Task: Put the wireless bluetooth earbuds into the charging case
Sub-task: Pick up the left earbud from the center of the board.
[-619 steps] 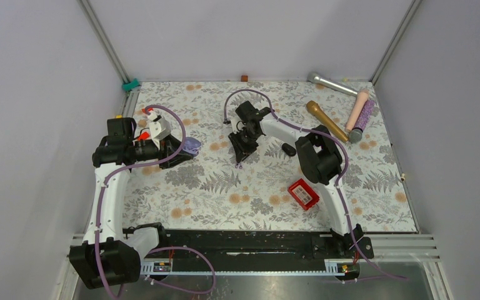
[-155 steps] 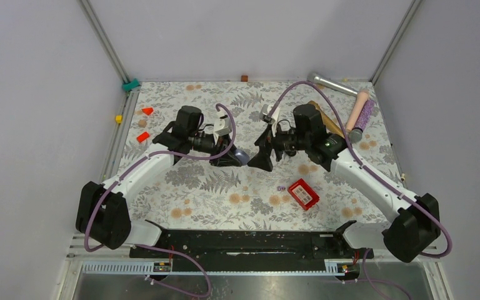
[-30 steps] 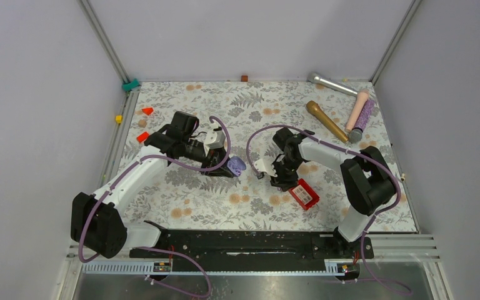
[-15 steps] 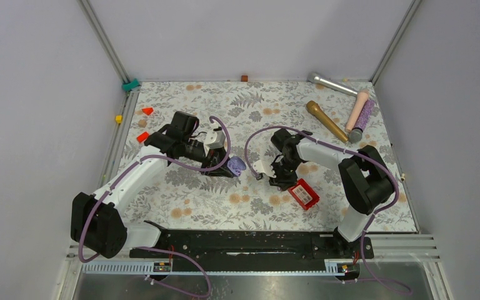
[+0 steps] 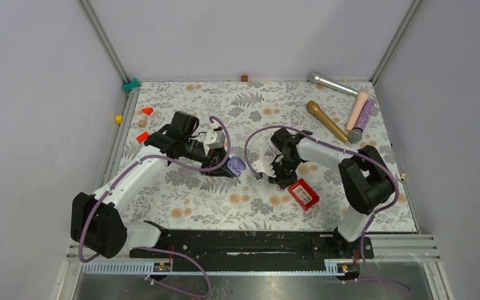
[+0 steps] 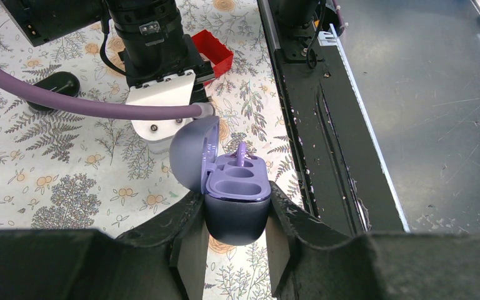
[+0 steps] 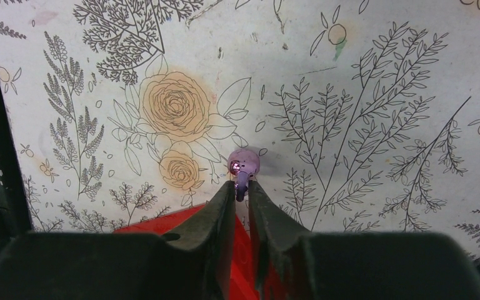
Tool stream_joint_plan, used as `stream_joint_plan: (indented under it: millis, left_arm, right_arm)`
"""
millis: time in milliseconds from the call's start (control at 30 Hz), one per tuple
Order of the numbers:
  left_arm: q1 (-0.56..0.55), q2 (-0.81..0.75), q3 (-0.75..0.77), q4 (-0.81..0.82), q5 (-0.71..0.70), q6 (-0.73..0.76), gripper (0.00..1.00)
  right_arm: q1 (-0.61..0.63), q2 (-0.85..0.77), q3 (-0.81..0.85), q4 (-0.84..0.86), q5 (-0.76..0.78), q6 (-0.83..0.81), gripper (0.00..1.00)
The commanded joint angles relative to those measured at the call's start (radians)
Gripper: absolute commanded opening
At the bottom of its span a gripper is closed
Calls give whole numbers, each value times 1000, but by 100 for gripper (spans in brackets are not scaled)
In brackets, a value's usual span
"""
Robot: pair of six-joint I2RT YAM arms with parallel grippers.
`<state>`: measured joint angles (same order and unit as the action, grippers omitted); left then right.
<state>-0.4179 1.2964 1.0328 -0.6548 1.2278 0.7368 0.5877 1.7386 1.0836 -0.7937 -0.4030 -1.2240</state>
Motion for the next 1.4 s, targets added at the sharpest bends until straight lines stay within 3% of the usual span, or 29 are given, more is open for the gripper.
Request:
stream_joint_plan:
  millis: [0,200,700,1100,1367]
  left_arm:
    - [1,-28,33,17,47,31,0]
    - [1,-27,31,16,48,32,0]
    - [1,-20,37,15,46,31,0]
    - [0,-30,40,14,58,24,0]
    - [-12,-11,42,15,46,23,0]
  right_arm:
    - [11,-4,30,-19,-5,0,17]
    - [8,-31,44,-48,-26,0,8]
    - [-104,-229,97,-139,-100,69,8]
    - [-105,-311,97,-138,-180,118,8]
    - [-104,-386,198,4,-297,504,7]
